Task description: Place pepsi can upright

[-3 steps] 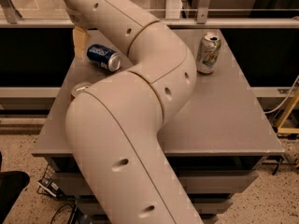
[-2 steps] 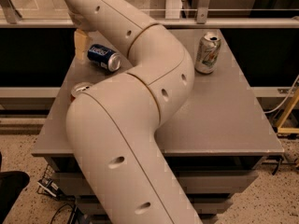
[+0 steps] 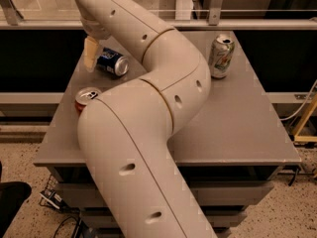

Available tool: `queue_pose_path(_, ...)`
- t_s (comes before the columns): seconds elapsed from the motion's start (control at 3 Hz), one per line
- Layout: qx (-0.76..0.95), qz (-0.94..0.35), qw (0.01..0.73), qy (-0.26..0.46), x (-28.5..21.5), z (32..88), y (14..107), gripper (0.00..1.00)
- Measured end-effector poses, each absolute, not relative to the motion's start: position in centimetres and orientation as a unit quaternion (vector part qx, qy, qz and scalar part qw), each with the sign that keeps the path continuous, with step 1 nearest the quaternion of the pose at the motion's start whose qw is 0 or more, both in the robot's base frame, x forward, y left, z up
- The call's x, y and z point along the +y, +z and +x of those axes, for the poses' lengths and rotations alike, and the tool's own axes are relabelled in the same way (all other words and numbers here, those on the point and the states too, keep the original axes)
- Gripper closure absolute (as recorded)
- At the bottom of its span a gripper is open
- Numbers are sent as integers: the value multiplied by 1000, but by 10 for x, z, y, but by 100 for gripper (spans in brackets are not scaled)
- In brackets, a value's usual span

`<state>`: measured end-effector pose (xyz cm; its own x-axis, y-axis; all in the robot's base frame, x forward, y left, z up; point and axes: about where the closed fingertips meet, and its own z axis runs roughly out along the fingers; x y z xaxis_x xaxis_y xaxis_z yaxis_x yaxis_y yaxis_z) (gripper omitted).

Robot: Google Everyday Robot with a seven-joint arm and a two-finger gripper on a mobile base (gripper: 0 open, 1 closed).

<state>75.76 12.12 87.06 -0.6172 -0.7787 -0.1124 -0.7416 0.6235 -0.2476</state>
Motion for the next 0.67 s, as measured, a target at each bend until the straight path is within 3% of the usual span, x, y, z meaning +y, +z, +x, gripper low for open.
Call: queue_pose_path(0.67,903,-417,90,-48,122,749,851,39)
